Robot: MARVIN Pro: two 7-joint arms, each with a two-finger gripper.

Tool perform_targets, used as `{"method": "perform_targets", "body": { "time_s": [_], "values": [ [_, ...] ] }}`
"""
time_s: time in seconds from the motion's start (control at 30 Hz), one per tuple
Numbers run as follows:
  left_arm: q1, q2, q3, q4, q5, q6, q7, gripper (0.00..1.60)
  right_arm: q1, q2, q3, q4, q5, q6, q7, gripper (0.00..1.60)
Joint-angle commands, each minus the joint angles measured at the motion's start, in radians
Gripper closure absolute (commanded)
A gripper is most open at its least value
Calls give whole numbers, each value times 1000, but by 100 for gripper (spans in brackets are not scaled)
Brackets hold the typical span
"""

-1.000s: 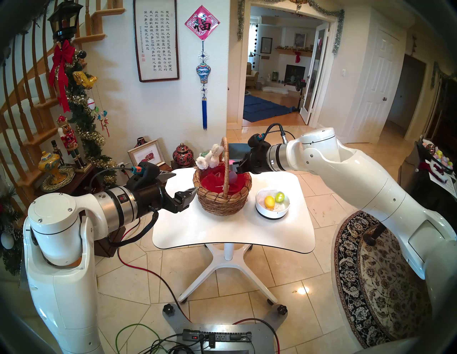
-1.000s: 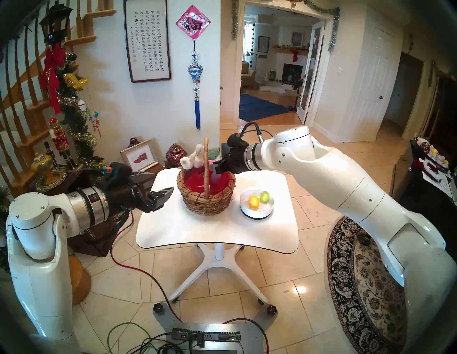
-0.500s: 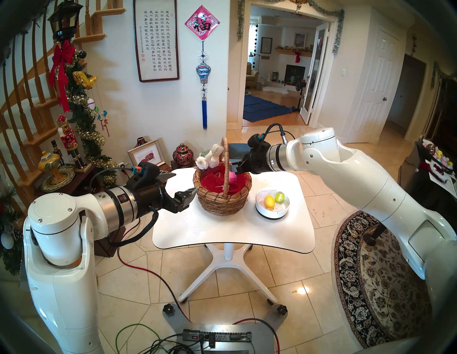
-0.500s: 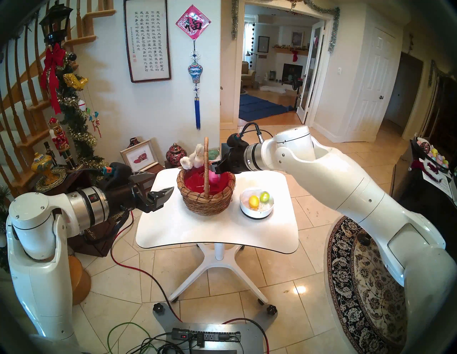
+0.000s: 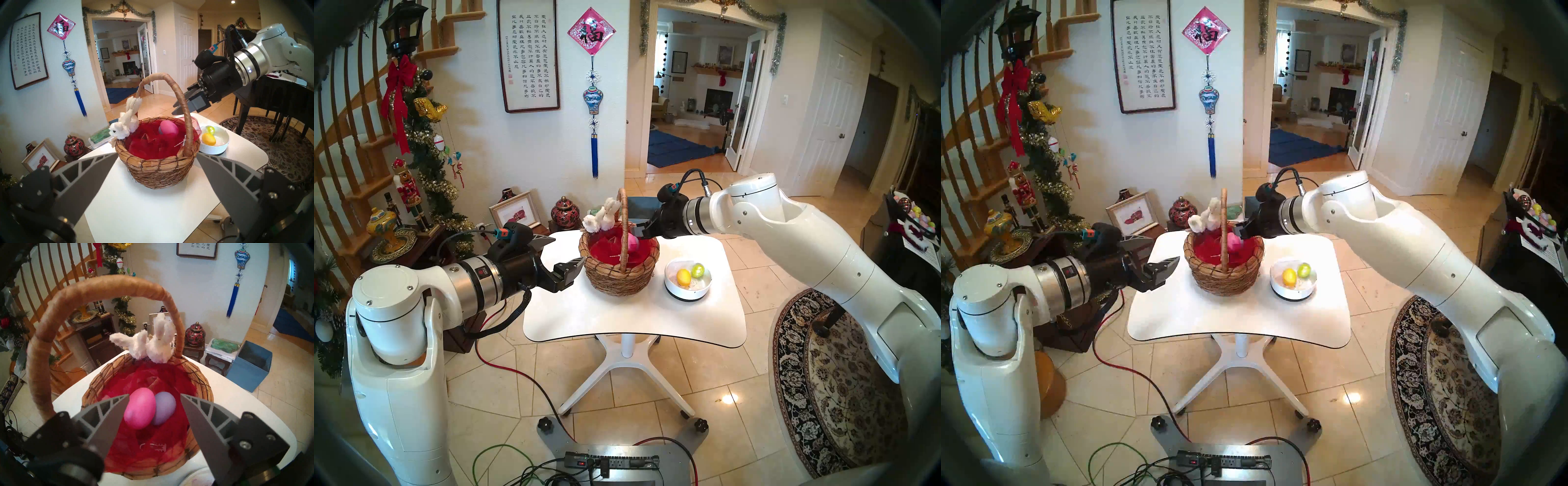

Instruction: Put easter egg into basket

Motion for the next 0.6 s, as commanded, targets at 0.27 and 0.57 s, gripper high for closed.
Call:
{"method": "perform_targets", "body": {
  "time_s": [0.27,0.57],
  "values": [
    [-4,1,2,-5,1,-1,1,0,-57,115,69,-120,62,18,-75,43],
    [-4,1,2,-5,1,-1,1,0,-109,149,92,-176,102,17,-134,41]
  ]
}}
